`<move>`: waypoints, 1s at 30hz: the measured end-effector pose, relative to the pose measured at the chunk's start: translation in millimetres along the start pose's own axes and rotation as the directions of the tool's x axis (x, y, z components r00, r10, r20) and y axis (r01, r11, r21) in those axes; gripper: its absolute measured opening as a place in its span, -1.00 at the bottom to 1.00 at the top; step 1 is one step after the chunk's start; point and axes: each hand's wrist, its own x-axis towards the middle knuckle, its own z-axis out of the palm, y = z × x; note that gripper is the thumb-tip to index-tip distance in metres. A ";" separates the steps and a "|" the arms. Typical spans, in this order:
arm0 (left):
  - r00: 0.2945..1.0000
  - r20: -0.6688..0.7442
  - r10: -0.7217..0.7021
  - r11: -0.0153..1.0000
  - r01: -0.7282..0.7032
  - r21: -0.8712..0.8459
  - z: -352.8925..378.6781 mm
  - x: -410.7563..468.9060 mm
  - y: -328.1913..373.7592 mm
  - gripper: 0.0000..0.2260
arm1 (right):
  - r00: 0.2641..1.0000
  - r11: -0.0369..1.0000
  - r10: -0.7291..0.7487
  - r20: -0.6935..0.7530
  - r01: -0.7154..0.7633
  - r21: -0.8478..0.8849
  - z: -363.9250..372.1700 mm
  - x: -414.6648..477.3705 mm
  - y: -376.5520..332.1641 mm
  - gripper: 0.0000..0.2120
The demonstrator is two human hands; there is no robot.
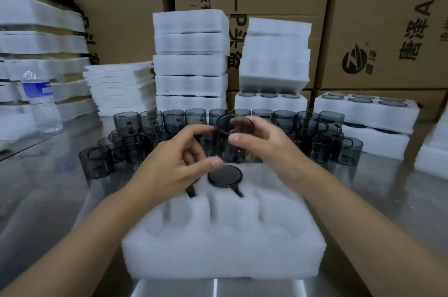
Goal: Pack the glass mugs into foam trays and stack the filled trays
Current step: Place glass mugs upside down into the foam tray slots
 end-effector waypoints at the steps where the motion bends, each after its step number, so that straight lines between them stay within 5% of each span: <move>1: 1.000 -0.008 -0.003 1.000 0.003 0.003 0.1 -0.1 0.9 -0.57 | 1.000 0.999 0.026 0.003 -0.026 0.020 -8.0 1.2 0.6 -0.59; 7: 0.999 -0.029 -0.037 0.999 0.038 0.036 0.0 -0.9 3.8 -0.61 | 0.982 0.981 0.121 0.144 -0.141 0.136 -42.8 1.3 10.2 -0.49; 30: 0.998 0.000 -0.062 0.997 0.062 0.056 -0.6 -2.1 7.7 -0.63 | 0.875 0.951 0.306 0.375 -0.302 -0.072 -66.2 -4.3 23.7 -0.47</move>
